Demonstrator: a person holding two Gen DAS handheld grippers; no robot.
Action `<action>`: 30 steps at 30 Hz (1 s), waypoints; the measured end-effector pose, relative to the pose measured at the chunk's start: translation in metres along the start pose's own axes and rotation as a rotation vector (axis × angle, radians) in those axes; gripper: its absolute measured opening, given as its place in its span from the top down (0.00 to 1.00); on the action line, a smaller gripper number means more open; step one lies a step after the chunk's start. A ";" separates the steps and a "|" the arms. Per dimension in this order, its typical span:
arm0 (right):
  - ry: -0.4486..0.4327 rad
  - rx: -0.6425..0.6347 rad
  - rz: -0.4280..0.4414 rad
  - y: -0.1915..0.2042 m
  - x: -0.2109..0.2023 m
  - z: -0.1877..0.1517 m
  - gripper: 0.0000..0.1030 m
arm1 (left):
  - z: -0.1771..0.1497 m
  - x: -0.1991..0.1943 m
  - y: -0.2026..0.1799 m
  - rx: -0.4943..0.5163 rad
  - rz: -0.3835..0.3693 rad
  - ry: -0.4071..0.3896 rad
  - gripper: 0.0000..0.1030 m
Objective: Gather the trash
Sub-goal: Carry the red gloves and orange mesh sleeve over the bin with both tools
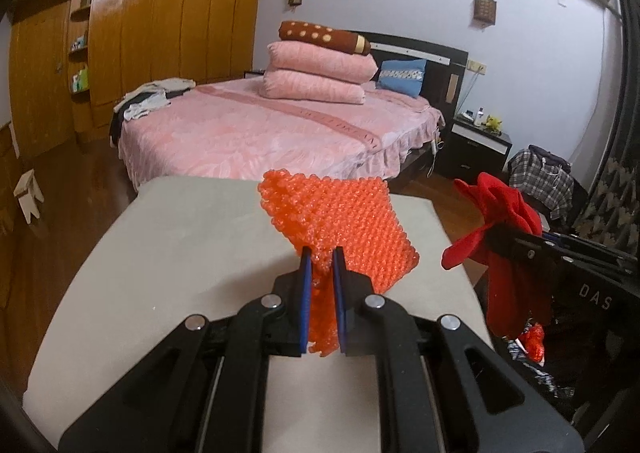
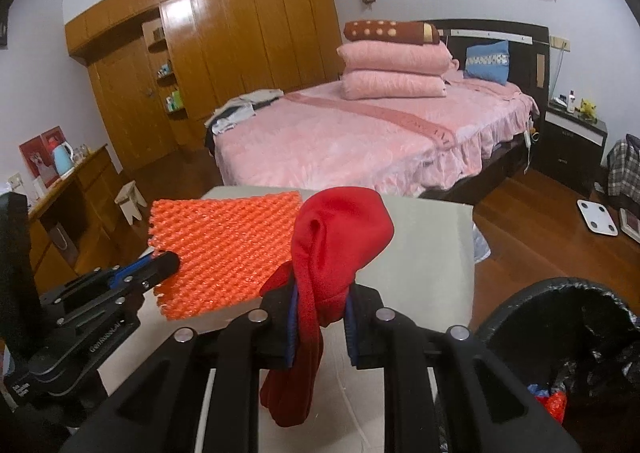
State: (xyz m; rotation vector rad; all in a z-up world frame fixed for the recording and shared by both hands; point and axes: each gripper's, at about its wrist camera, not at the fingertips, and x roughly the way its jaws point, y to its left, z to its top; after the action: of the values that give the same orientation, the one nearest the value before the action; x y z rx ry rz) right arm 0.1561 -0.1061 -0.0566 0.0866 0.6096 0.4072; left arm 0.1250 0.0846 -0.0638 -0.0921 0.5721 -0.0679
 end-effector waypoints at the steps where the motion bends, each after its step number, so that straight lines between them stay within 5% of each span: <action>1: -0.005 -0.001 0.000 0.000 -0.003 0.001 0.82 | 0.002 -0.004 -0.003 0.000 -0.001 -0.005 0.91; 14: -0.102 -0.020 -0.006 -0.009 -0.072 0.005 0.82 | 0.012 -0.052 -0.044 0.053 -0.036 -0.089 0.91; 30: -0.178 0.022 -0.143 -0.064 -0.148 -0.004 0.82 | 0.008 -0.073 -0.133 0.182 -0.210 -0.125 0.91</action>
State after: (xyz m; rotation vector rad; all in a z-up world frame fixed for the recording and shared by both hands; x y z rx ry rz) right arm 0.0664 -0.2234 0.0075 0.0985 0.4419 0.2513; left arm 0.0631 -0.0404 -0.0039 0.0208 0.4282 -0.3153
